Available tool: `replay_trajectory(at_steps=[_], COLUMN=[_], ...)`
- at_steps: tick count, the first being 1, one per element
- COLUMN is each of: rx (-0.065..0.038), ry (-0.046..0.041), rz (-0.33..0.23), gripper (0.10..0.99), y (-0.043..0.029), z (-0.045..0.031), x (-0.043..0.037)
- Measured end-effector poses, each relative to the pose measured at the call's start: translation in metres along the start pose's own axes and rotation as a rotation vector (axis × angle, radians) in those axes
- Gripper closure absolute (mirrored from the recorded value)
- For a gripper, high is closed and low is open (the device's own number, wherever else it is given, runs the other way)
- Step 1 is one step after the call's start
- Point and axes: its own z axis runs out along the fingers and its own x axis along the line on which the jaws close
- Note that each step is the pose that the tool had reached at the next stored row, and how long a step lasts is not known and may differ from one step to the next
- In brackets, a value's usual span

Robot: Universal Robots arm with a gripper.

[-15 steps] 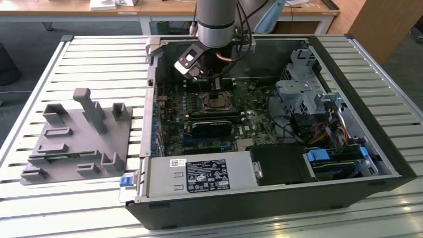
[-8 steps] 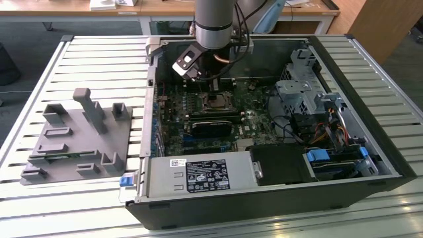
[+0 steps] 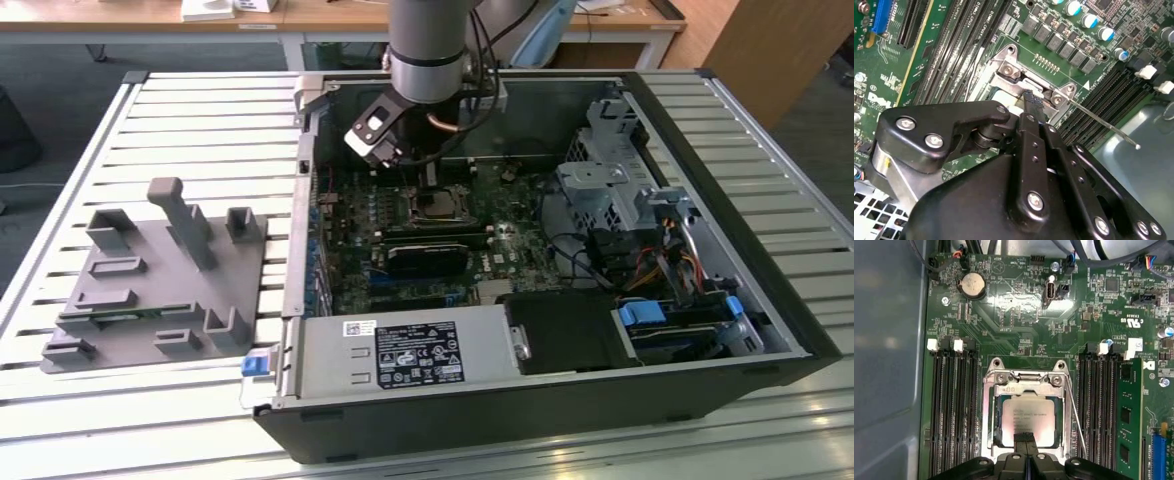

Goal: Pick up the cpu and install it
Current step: 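Close the cpu cover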

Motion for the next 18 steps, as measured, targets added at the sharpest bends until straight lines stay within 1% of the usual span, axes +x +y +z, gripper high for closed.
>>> replay_trajectory(at_steps=[4, 8, 10, 13, 16, 18], rx=[0.002, 0.002, 0.002, 0.002, 0.002, 0.002], ry=[0.0, -0.0001, -0.0001, 0.0, 0.0, -0.0001], rz=[0.0, 0.0, 0.0, 0.0, 0.001, 0.001], gripper=[0.98, 0.98, 0.98, 0.98, 0.98, 0.98], y=[-0.0001, -0.0001, 0.0, 0.0003, 0.0029, 0.0062], z=[0.0027, 0.0024, -0.001, -0.0083, -0.0088, -0.0087], x=[0.0001, 0.0, 0.0, -0.0001, -0.0001, -0.0002])
